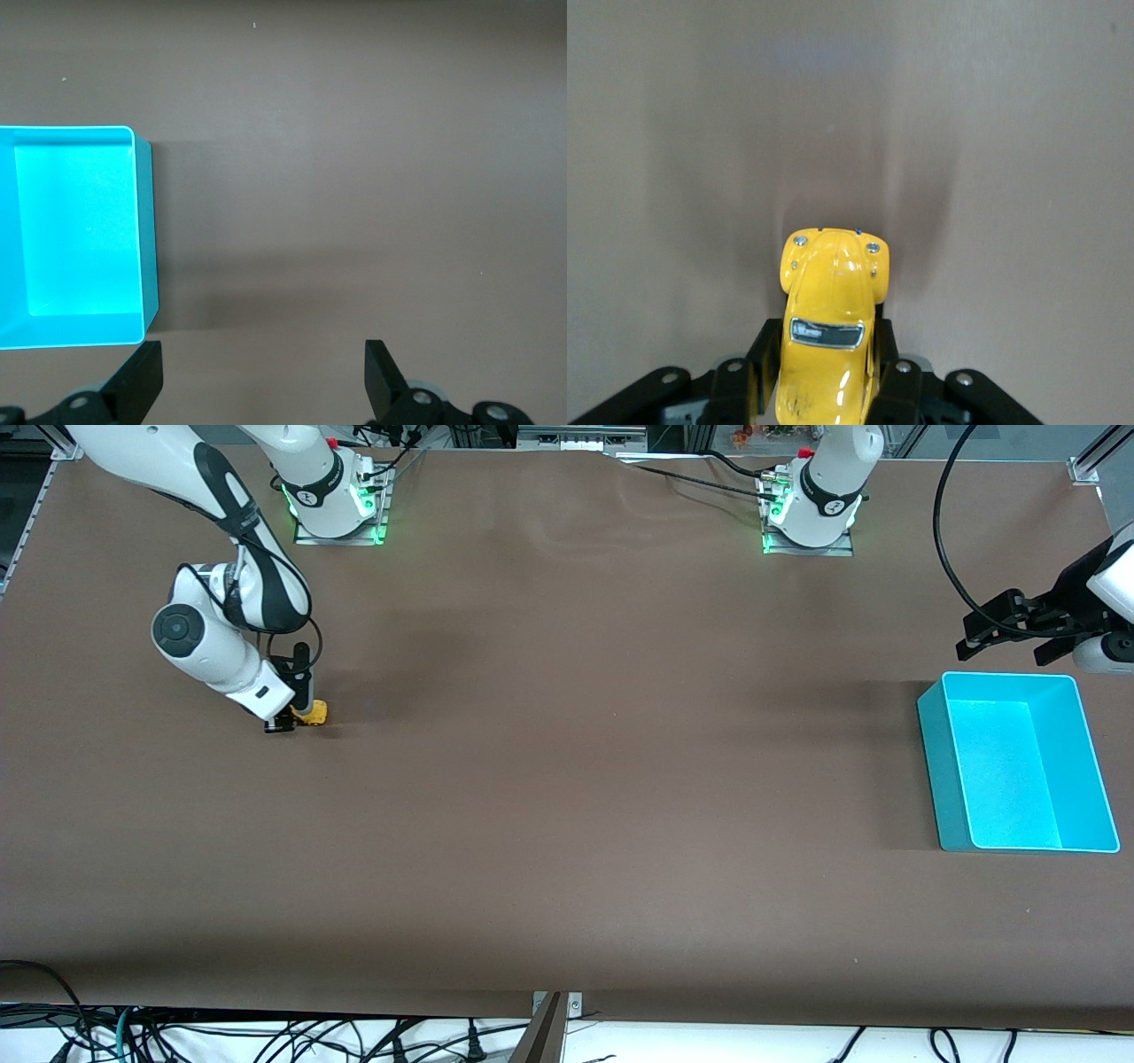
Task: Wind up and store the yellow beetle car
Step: 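Drag the car backward along the table with the right gripper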
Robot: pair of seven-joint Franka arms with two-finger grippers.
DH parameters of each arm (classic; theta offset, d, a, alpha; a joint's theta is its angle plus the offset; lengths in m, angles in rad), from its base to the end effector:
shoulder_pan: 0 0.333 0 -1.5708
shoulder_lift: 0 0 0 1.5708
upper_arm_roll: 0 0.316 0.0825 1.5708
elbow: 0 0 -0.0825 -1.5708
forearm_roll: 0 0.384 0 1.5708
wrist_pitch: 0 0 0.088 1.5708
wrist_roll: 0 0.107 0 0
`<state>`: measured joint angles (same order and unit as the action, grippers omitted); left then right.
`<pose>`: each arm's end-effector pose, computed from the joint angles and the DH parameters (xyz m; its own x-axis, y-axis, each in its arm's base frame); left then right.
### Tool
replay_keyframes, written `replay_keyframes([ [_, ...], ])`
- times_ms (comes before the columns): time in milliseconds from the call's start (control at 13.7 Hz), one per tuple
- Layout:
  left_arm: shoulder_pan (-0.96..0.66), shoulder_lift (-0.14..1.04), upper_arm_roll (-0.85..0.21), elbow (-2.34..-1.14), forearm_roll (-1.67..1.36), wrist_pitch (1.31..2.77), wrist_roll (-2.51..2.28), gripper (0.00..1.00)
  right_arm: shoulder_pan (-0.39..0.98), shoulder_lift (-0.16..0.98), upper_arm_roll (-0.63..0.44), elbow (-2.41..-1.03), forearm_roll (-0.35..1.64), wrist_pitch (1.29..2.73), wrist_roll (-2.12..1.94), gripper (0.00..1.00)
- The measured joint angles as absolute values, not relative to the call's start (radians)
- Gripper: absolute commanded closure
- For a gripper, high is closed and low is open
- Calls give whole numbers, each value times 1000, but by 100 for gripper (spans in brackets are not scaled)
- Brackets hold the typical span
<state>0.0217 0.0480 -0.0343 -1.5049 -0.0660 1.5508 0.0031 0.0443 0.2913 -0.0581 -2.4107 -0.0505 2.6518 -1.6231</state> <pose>0.5677 -0.0138 0.6271 0.9999 -0.0170 -0.0018 -0.0168 -0.9976 0.0676 0.4904 -0.0066 0.1885 -0.0865 0.9956 -0.0354 0.9950 0.0845 -0.0529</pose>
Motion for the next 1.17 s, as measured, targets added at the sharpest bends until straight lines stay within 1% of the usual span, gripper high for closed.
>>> replay_keyframes([
  [365, 22, 48, -34, -1505, -66, 1551, 3, 0, -42, 293, -64, -2408, -50, 2652, -1729, 72],
  [438, 22, 48, -34, -1505, -66, 1551, 3, 0, -57, 293, -65, -2407, -50, 2652, -1756, 70],
  [1168, 22, 48, -34, -1505, -66, 1551, 3, 0, -245, 301, -67, -2395, -50, 2651, -1985, 70],
])
